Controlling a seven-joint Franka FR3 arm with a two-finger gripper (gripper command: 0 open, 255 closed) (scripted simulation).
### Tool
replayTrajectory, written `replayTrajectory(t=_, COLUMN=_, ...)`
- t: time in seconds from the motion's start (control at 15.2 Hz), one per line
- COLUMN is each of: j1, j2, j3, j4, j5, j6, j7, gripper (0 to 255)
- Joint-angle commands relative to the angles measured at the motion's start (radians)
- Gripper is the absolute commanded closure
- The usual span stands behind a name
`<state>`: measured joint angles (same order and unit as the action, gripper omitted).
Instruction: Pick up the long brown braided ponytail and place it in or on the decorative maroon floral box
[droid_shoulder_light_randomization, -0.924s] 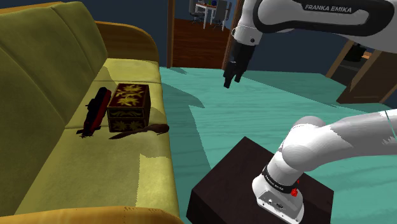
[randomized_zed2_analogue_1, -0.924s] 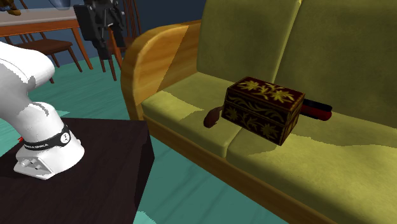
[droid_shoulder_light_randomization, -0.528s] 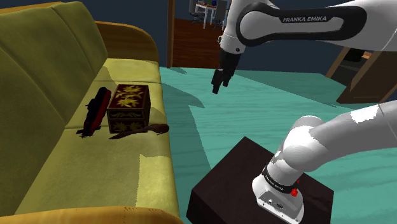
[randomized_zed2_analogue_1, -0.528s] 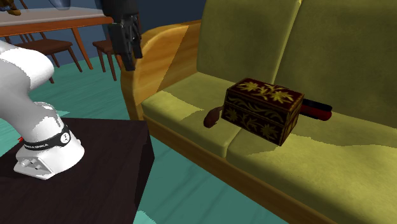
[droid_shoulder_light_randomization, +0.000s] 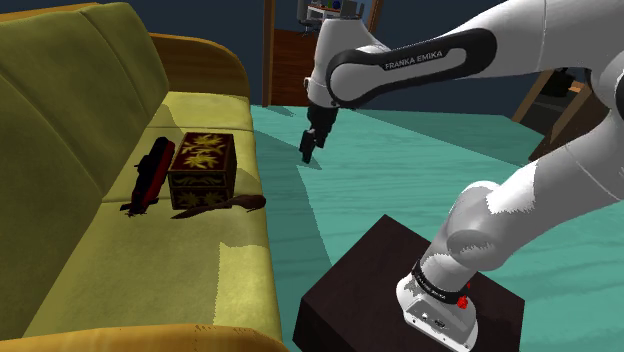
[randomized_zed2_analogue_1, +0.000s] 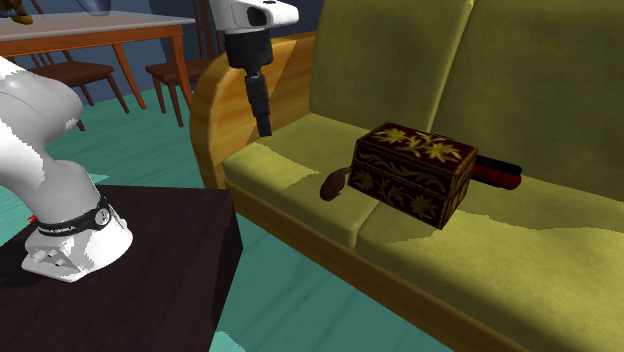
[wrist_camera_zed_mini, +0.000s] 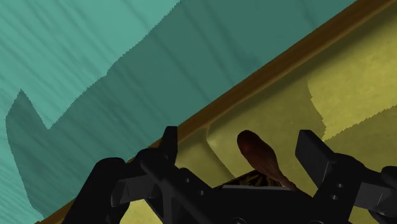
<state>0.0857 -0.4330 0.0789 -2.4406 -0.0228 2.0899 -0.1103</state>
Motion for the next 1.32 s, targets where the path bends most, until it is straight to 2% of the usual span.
replayTrajectory(t=0.0, j1=0.011, j2=0.060, j3=0.022, j4=0.005, j5=-0.013, j6=0.065, j7=0.003, gripper=0)
replayTrajectory(t=0.33, j1=0.025, j2=0.236, j3=0.068, j4=0.059, j5=-0.074, j6=0.205, j7=0.016, gripper=0)
replayTrajectory(t=0.66, j1=0.040, j2=0.418, j3=0.106, j4=0.141, j5=-0.175, j6=0.314, j7=0.054, gripper=0)
replayTrajectory(t=1.19, j1=0.104, j2=0.714, j3=0.114, j4=0.333, j5=-0.387, j6=0.418, j7=0.144, gripper=0)
replayTrajectory(t=1.25, j1=0.109, j2=0.725, j3=0.112, j4=0.341, j5=-0.394, j6=0.421, j7=0.147, gripper=0)
